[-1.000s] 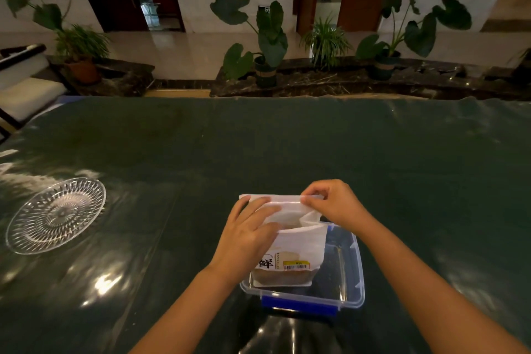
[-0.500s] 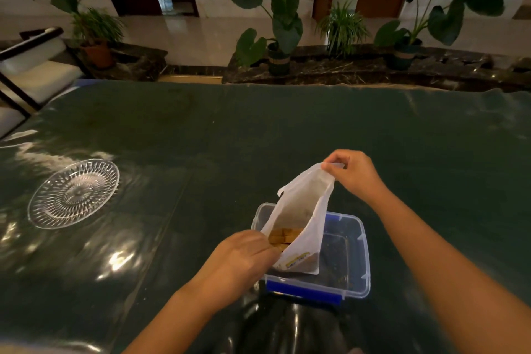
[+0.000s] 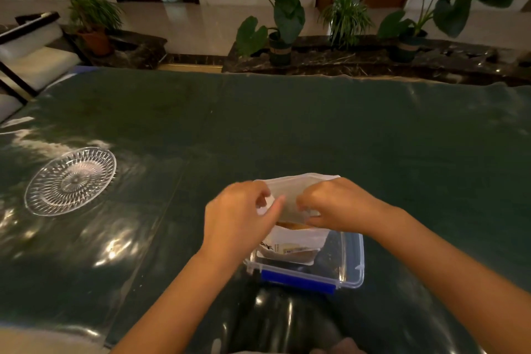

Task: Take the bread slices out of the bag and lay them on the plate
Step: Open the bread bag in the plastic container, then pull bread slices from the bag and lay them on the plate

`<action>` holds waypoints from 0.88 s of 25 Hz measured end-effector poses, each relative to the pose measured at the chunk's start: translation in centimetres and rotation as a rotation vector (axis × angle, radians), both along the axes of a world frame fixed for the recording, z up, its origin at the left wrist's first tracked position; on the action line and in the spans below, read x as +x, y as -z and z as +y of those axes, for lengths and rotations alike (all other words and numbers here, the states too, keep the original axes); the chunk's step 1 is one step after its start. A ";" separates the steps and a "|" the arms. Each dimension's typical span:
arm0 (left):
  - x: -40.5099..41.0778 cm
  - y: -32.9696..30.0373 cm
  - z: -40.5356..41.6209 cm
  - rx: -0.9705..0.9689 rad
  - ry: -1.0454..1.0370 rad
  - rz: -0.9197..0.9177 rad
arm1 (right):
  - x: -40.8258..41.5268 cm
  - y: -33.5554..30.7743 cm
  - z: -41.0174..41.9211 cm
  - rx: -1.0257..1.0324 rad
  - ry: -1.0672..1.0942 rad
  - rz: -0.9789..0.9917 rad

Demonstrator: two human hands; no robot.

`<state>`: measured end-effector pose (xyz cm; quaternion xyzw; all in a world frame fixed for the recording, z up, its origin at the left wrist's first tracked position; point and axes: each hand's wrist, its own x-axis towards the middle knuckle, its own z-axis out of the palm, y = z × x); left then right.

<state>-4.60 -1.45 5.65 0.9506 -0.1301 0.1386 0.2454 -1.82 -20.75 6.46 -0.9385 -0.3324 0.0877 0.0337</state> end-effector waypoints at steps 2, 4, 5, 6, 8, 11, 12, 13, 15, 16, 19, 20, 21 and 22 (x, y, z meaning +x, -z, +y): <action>1.8 -0.3 -1.5 0.225 -0.084 0.101 | -0.1 0.1 -0.3 0.034 0.007 0.021; 2.9 -0.1 -2.7 0.373 -0.095 0.180 | -0.1 0.3 -0.6 0.009 0.007 0.013; 3.2 0.1 -3.0 0.387 -0.088 0.206 | -0.1 0.4 -0.9 -0.004 0.017 0.011; 3.2 0.4 -2.9 0.365 -0.080 0.218 | -0.1 0.5 -1.2 -0.018 0.035 0.016; 3.2 0.9 -1.8 0.234 -0.074 0.238 | -0.1 0.6 -2.0 -0.045 0.087 0.009; 2.9 1.3 0.8 -0.098 -0.146 0.334 | -0.5 0.4 -2.9 -0.060 0.178 0.017; 2.6 1.5 1.5 -0.172 -0.160 0.360 | -0.7 0.3 -2.9 -0.058 0.191 0.036; 2.1 1.6 1.8 -0.199 -0.168 0.373 | -1.0 0.3 -2.6 -0.063 0.185 0.055; 1.2 1.8 1.8 -0.187 -0.163 0.387 | -1.3 0.0 -1.6 -0.093 0.165 0.098; 1.0 1.9 1.6 -0.190 -0.154 0.387 | -1.2 -0.1 -0.9 -0.092 0.159 0.120; 0.8 2.1 1.2 -0.179 -0.125 0.373 | -0.4 -0.2 1.5 -0.044 0.174 0.260; 0.7 2.1 1.2 -0.174 -0.126 0.374 | 0.1 0.1 2.4 -0.032 0.196 0.326; 0.6 2.1 1.2 -0.179 -0.129 0.377 | 0.6 0.4 3.1 -0.018 0.210 0.368; 0.5 2.1 1.3 -0.188 -0.134 0.381 | 1.2 0.8 3.9 -0.027 0.219 0.396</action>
